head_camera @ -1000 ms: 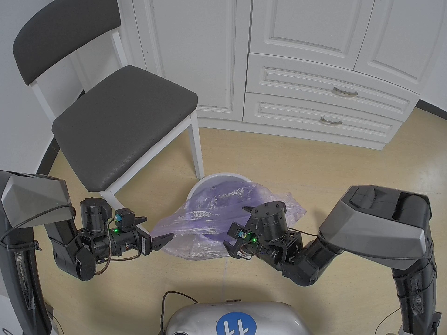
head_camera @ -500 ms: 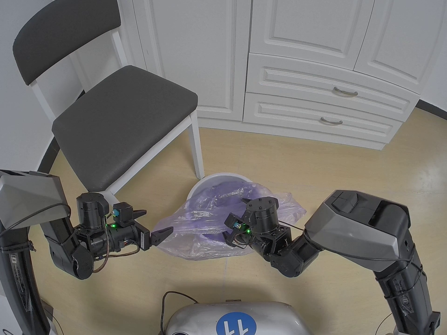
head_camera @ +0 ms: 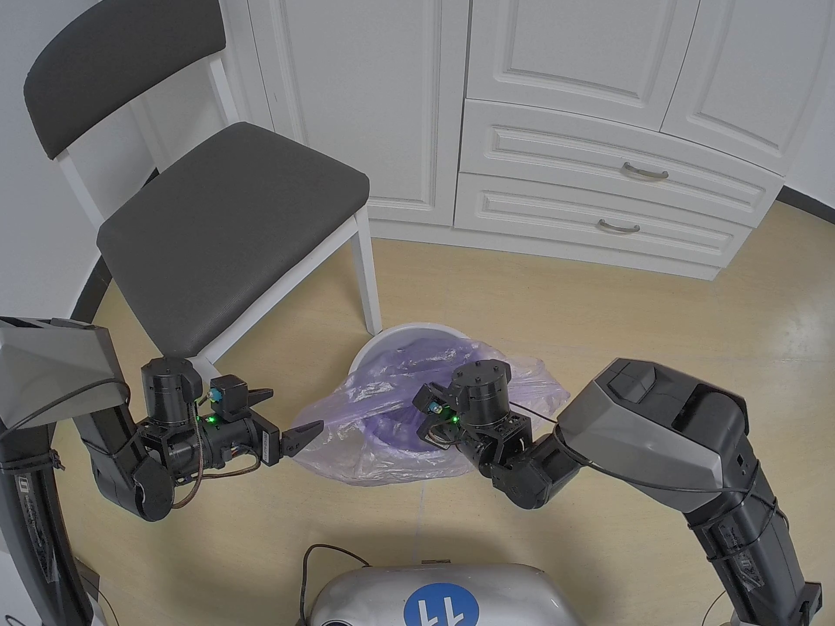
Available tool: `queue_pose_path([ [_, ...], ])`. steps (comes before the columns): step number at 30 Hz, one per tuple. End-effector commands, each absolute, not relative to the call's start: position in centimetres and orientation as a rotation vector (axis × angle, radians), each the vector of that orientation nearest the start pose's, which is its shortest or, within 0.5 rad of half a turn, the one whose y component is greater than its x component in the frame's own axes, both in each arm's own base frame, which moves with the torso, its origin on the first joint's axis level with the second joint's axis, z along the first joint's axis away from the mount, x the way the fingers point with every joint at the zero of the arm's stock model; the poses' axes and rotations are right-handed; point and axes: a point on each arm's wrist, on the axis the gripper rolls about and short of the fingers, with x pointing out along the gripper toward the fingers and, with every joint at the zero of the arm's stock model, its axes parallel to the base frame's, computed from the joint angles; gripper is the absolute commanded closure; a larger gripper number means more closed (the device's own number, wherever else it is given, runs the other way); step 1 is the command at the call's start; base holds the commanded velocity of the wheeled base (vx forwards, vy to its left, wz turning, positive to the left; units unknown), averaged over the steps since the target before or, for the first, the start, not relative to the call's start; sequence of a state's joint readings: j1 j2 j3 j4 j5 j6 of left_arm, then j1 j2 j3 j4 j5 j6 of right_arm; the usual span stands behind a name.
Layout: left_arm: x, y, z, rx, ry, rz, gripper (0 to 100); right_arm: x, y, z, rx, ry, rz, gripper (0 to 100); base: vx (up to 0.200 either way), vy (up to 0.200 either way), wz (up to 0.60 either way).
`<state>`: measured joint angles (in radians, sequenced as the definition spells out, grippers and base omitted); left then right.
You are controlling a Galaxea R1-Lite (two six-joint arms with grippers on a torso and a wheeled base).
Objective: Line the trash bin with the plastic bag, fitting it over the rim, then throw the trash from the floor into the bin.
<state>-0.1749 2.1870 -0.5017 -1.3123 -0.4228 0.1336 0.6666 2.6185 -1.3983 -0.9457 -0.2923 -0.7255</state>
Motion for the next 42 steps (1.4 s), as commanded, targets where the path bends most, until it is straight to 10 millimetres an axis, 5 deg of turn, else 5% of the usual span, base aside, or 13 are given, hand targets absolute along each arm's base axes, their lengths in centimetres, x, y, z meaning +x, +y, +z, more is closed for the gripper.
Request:
queue_pose_path([
  [1, 31.6, -6.5, 2.5, 0.082, 0.336, -0.615, 0, 39.9, 30.4, -2.7, -0.818, 0.089, 0.44, 100, 0.0, 0.0, 0.0],
  [5, 31.6, -6.5, 2.4, 0.082, 0.338, -0.615, 0, 40.6, 30.9, -3.9, -0.782, 0.111, 0.441, 100, 0.0, 0.0, 0.0],
  [9, 31.6, -6.6, 2.3, 0.083, 0.34, -0.617, 0, 41.7, 33.6, -6.3, -0.667, 0.171, 0.463, 100, 0.0, 0.0, 0.0],
  [23, 32.0, -6.7, 1.6, 0.086, 0.316, -0.618, 0, 42.2, 34.6, -5.6, -0.611, 0.367, 0.542, 100, 0.0, 0.0, 0.0],
  [29, 32.1, -6.8, 1.5, 0.083, 0.317, -0.617, 0, 42.4, 34.5, -4.9, -0.59, 0.398, 0.544, 100, 0.0, 0.0, 0.0],
  [42, 32.1, -6.8, 1.5, 0.082, 0.315, -0.617, 0, 42.5, 34.4, 0.6, -0.536, 0.355, 0.529, 100, 0.0, 0.0, 0.0],
])
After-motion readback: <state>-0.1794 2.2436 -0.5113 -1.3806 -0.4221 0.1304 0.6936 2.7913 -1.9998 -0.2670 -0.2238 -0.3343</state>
